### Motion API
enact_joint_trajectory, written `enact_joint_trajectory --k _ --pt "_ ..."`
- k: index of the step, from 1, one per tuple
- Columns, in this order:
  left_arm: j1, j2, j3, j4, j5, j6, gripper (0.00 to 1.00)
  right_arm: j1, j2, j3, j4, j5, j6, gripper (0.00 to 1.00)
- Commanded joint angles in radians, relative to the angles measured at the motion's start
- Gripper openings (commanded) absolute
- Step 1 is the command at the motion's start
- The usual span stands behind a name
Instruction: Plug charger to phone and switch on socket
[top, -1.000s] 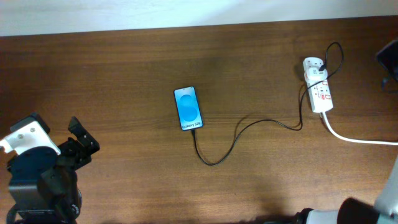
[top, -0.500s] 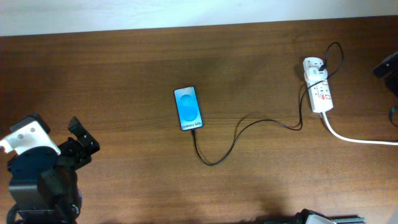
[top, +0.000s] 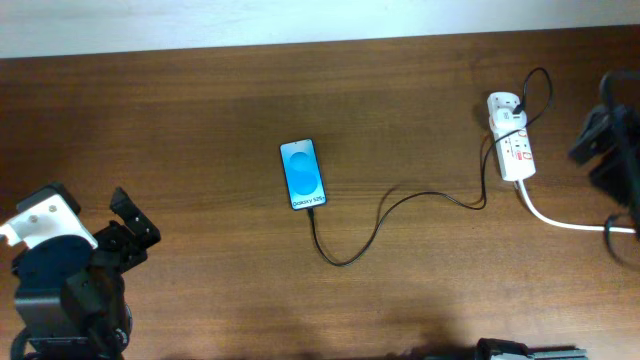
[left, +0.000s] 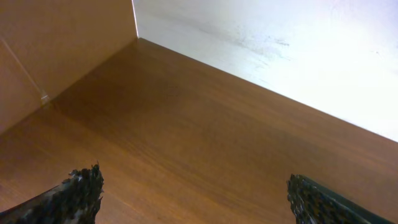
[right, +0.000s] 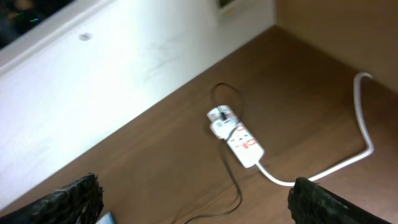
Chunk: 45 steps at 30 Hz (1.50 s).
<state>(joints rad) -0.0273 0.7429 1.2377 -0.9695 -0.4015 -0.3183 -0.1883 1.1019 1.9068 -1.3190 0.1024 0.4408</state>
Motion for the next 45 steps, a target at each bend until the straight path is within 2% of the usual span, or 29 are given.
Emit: enact_joint_trajectory --k 1,3,6,9,13,16,20,24,27,37,45 --pt "0.004 -0.006 -0.007 0.001 -0.014 -0.010 0.99 0.038 -0.144 -0.129 0.047 0.036 -0.090 0.99" --pt "0.004 -0.006 -0.007 0.001 -0.014 -0.010 0.99 0.038 -0.293 -0.337 0.184 0.033 -0.123 0.99" --pt "0.004 -0.006 -0.007 0.001 -0.014 -0.010 0.99 0.038 -0.629 -0.816 0.556 -0.072 -0.123 0.98" --pt "0.004 -0.006 -0.007 0.001 -0.014 -0.010 0.99 0.040 -0.852 -1.164 0.819 -0.163 -0.123 0.99" --pt "0.004 -0.006 -0.007 0.001 -0.014 -0.010 0.99 0.125 -1.050 -1.490 1.066 -0.140 -0.123 0.99" --pt "0.004 -0.006 -0.007 0.001 -0.014 -0.010 0.99 0.131 -1.099 -1.631 1.192 -0.124 -0.123 0.99" --pt "0.004 -0.006 -0.007 0.001 -0.014 -0.010 0.99 0.133 -1.099 -1.765 1.281 -0.093 -0.123 0.98" --pt "0.004 -0.006 -0.007 0.001 -0.014 -0.010 0.99 0.138 -1.099 -1.823 1.301 -0.045 -0.126 0.99" --pt "0.004 -0.006 -0.007 0.001 -0.014 -0.010 0.99 0.138 -1.099 -1.864 1.301 -0.046 -0.196 0.98" --pt "0.004 -0.006 -0.007 0.001 -0.014 -0.010 0.99 0.163 -1.099 -1.901 1.239 -0.072 -0.383 0.98" --pt "0.004 -0.006 -0.007 0.001 -0.014 -0.010 0.99 0.163 -1.098 -1.901 1.240 -0.087 -0.381 0.98"
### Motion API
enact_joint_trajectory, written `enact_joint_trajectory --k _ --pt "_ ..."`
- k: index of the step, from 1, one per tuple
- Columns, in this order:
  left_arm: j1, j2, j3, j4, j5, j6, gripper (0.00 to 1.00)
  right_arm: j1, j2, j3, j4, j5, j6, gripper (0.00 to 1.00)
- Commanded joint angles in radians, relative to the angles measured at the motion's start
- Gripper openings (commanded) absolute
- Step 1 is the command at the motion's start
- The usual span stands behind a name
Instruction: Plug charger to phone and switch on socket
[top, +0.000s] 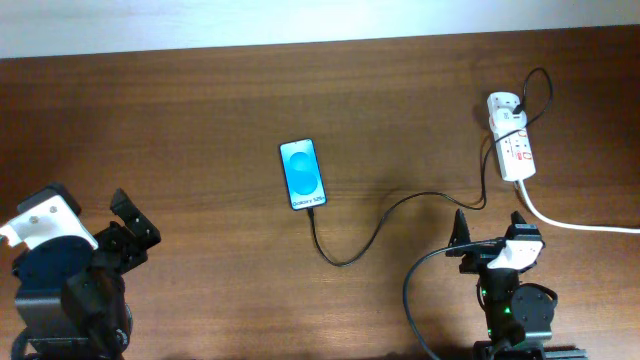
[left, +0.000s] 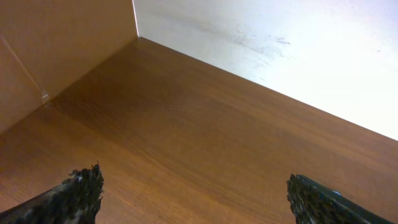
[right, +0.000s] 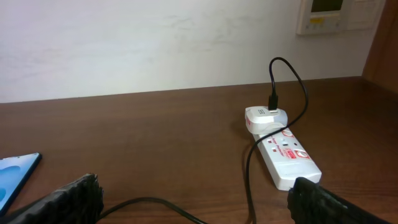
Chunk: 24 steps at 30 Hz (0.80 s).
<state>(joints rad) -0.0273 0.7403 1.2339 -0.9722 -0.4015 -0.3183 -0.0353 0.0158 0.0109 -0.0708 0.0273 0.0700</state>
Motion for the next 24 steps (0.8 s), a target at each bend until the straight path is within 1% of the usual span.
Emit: enact_joint_trajectory --k 1,10,11,12,13,14,16,18,20,22,23,24 --pt "0.004 -0.004 -0.003 0.004 -0.014 -0.010 0.99 0.010 -0.013 -0.005 -0.008 -0.012 -0.010 0.98" --pt "0.004 -0.016 -0.011 -0.011 -0.014 -0.010 0.99 0.010 -0.013 -0.005 -0.009 -0.012 -0.010 0.98" --pt "0.004 -0.029 -0.021 -0.010 -0.020 -0.006 0.99 0.010 -0.012 -0.005 -0.008 -0.012 -0.010 0.98" --pt "0.004 -0.064 -0.053 -0.008 -0.065 0.001 0.99 0.010 -0.012 -0.005 -0.008 -0.012 -0.010 0.99" --pt "0.004 -0.132 -0.127 0.023 -0.054 0.001 0.99 0.010 -0.013 -0.005 -0.008 -0.012 -0.010 0.98" --pt "0.004 -0.212 -0.224 0.085 -0.030 0.001 0.99 0.010 -0.012 -0.005 -0.008 -0.012 -0.010 0.98" --pt "0.004 -0.389 -0.447 0.257 0.025 0.008 0.99 0.010 -0.013 -0.005 -0.009 -0.012 -0.010 0.98" --pt "0.004 -0.544 -0.669 0.448 0.119 0.072 0.99 0.010 -0.012 -0.005 -0.008 -0.012 -0.010 0.99" --pt "0.004 -0.618 -0.802 0.571 0.161 0.104 0.99 0.010 -0.012 -0.005 -0.008 -0.012 -0.010 0.98" --pt "0.004 -0.657 -0.892 0.670 0.206 0.166 0.99 0.010 -0.012 -0.005 -0.008 -0.012 -0.010 0.98" --pt "0.004 -0.682 -0.961 0.756 0.235 0.207 0.99 0.010 -0.012 -0.005 -0.008 -0.012 -0.010 0.98" --pt "0.004 -0.696 -1.000 0.806 0.250 0.227 0.99 0.010 -0.013 -0.005 -0.008 -0.012 -0.010 0.99"
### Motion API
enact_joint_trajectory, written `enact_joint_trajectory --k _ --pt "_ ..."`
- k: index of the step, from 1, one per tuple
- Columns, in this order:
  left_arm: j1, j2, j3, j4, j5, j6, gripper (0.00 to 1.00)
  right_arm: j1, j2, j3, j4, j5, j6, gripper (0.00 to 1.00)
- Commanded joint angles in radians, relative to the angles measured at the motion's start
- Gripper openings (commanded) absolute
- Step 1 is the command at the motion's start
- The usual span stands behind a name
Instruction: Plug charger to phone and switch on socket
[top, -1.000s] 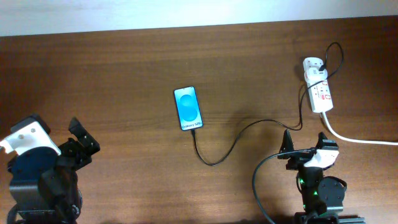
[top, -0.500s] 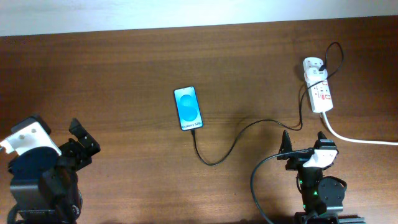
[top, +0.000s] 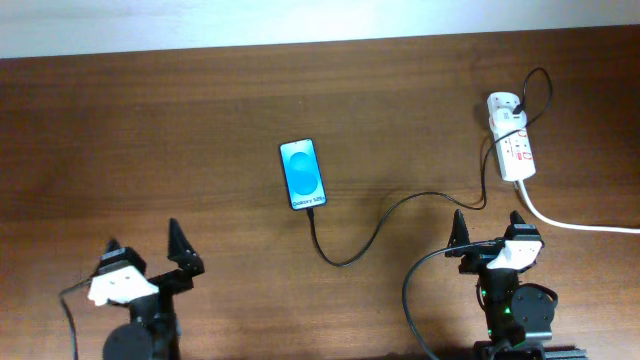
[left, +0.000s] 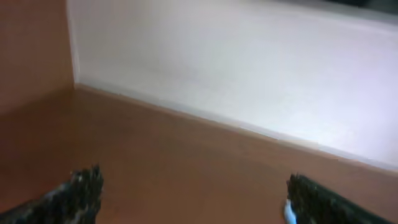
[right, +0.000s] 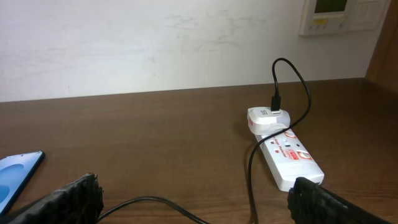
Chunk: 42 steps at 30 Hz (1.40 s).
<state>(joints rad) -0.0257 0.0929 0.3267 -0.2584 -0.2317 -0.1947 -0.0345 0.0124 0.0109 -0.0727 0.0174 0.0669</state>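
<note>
A phone (top: 303, 174) with a lit blue screen lies flat at mid-table. A black charger cable (top: 370, 232) runs from its near edge in a loop to a white adapter (top: 505, 107) seated in the white power strip (top: 515, 150) at the far right. My right gripper (top: 488, 232) stands open near the front edge, facing the power strip (right: 289, 158) and adapter (right: 267, 118); the phone's corner (right: 15, 177) shows at left. My left gripper (top: 145, 250) is open at the front left, holding nothing. Its blurred view shows a blue sliver of phone (left: 288, 213).
The strip's thick white lead (top: 570, 222) trails off the right edge of the table. A pale wall runs along the table's far edge, with a control panel (right: 339, 15) mounted on it. A brown side panel (left: 31, 50) stands at the left.
My left arm has moved from the front left corner to a spot nearer the middle of the front edge, now facing the far wall. The right arm, phone and cable are unchanged.
First my right arm was at the far right edge beside the strip and my left arm sat angled in the front left corner. Then the right arm stood at the front edge facing the strip. Now the left arm stands at the front too. The phone stayed lit throughout.
</note>
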Motion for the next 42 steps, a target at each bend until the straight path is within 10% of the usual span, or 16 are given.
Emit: enact_joint_trajectory --k 1,12,42 --pt "0.003 -0.066 -0.133 0.135 0.092 0.127 0.99 0.009 -0.009 -0.005 -0.006 -0.002 -0.007 0.98" --pt "0.003 -0.088 -0.319 0.216 0.263 0.422 0.99 0.009 -0.009 -0.005 -0.006 -0.002 -0.007 0.98" --pt "0.003 -0.088 -0.319 0.189 0.107 0.217 0.99 0.009 -0.009 -0.005 -0.007 -0.002 -0.007 0.98"
